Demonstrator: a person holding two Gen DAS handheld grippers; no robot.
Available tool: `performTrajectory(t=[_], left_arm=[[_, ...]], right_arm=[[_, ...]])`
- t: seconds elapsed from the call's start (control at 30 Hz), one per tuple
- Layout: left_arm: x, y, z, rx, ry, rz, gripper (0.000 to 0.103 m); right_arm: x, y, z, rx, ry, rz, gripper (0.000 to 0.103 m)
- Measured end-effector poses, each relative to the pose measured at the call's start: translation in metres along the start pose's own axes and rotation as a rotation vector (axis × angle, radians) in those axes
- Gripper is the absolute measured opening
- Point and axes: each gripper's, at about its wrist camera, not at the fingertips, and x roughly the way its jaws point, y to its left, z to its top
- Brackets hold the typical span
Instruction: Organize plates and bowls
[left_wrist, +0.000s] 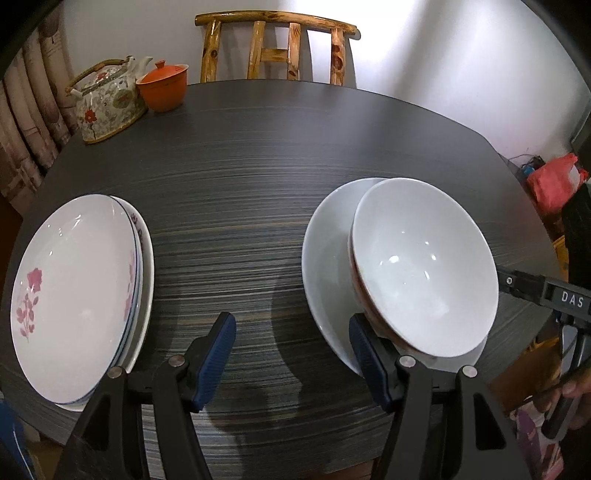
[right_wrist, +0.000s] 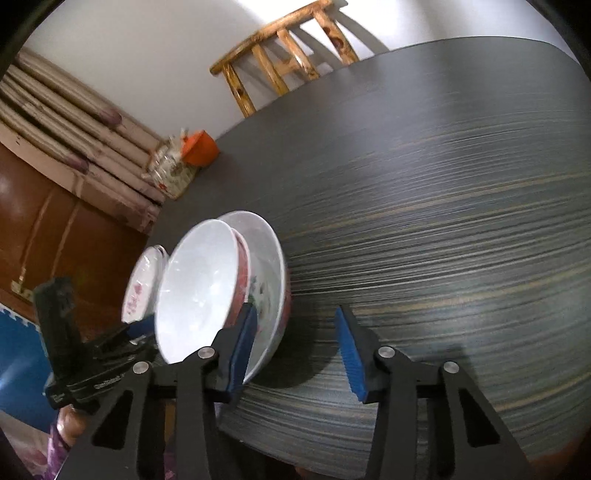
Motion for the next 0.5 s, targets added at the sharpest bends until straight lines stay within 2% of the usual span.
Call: performTrajectory(t=[0.07,0.3,0.47,0.5], left_arm=[[0.001,0.0,0.001,0.016,0.01,0.005,0.065],[0.012,-0.002,0.007,0.062,0.028,0.017,0.065],[0.024,0.006,0.009,-0.014,0.09,-0.059,0.065],[0.025,0.005,0.009,-0.01,0.082,-0.066,0.058]], right_arm=[[0.006,0.0,0.004,-0.004,0.022,-0.003,0.03],[0.026,0.003,0.016,-0.042,0.095,0.007,0.028],[0.038,0.002,0.022,-0.063,0.146,0.025,0.028],[0.04,0.002,0.023,-0.061,0.156,0.032,0.028]])
